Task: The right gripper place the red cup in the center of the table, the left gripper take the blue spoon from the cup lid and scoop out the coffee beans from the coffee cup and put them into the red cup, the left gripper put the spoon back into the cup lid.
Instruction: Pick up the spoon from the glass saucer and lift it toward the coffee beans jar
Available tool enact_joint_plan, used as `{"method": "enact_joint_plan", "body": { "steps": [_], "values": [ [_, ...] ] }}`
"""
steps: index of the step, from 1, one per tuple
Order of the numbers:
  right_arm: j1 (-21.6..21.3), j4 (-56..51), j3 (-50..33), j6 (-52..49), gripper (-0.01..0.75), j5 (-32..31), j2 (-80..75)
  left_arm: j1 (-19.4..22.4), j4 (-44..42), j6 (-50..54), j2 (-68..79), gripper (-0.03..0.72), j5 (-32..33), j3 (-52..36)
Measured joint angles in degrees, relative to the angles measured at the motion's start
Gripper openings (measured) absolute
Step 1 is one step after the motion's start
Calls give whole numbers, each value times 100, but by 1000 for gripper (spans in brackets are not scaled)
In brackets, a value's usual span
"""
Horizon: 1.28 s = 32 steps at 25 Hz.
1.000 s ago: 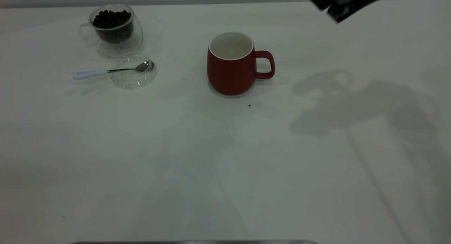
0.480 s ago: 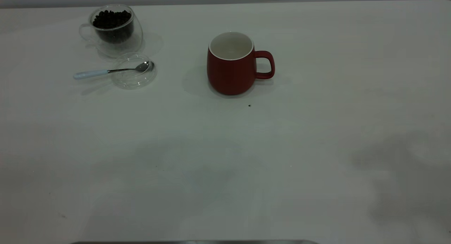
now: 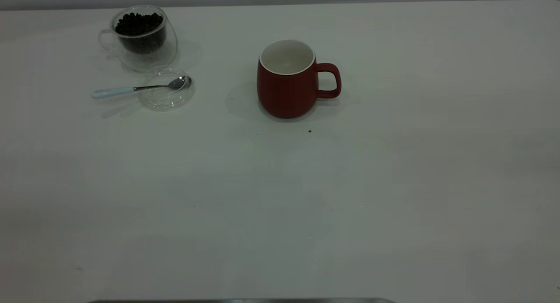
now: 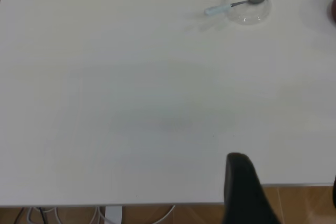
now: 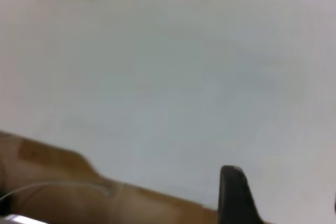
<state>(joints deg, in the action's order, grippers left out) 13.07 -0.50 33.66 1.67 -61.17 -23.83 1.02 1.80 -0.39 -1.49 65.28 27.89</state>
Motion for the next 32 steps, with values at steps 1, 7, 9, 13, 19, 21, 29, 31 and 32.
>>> {"method": "enact_joint_plan", "body": {
  "steps": [1, 7, 9, 13, 19, 21, 29, 31, 32],
  "values": [
    [0, 148, -201, -15, 478, 114, 196, 0, 0, 0, 0, 460, 0, 0],
    [0, 547, -516, -167, 478, 187, 818, 0, 0, 5, 0, 460, 0, 0],
    [0, 475, -533, -167, 478, 25, 818, 0, 0, 5, 0, 460, 0, 0],
    [0, 398, -665, -167, 478, -260, 843, 0, 0, 5, 0, 460, 0, 0],
    [0, 398, -682, -167, 478, -260, 860, 0, 0, 5, 0, 460, 0, 0],
    [0, 398, -682, -167, 478, -260, 860, 0, 0, 5, 0, 460, 0, 0],
    [-719, 363, -682, -167, 478, -267, 1335, 0, 0, 5, 0, 460, 0, 0],
    [-1163, 363, -682, -167, 478, -273, 1732, 0, 0, 5, 0, 460, 0, 0],
    [-1300, 363, -682, -167, 478, -278, 1969, 0, 0, 5, 0, 460, 0, 0]
  ]
}}
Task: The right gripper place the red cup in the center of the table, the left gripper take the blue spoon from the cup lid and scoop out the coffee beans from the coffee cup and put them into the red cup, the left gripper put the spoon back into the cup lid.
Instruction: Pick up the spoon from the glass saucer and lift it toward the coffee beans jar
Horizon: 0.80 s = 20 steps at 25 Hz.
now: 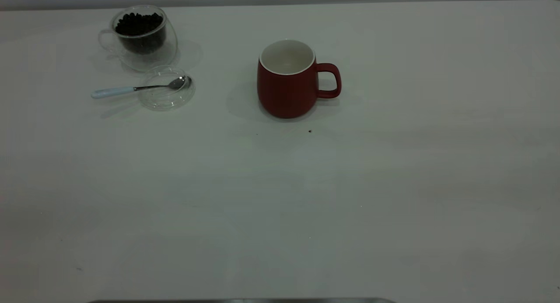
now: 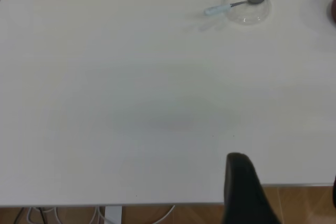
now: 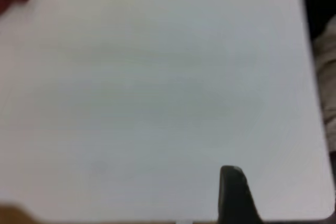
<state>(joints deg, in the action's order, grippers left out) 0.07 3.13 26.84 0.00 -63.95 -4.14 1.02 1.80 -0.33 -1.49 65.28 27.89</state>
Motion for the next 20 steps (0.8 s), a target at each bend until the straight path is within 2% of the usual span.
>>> {"method": "enact_joint_plan", "body": {
  "steps": [3, 20],
  "values": [
    [-227, 0, 0, 0, 478, -54, 488, 0, 0, 0, 0, 460, 0, 0],
    [-123, 19, 0, 0, 478, -101, 508, 0, 0, -7, 0, 460, 0, 0]
  ]
}}
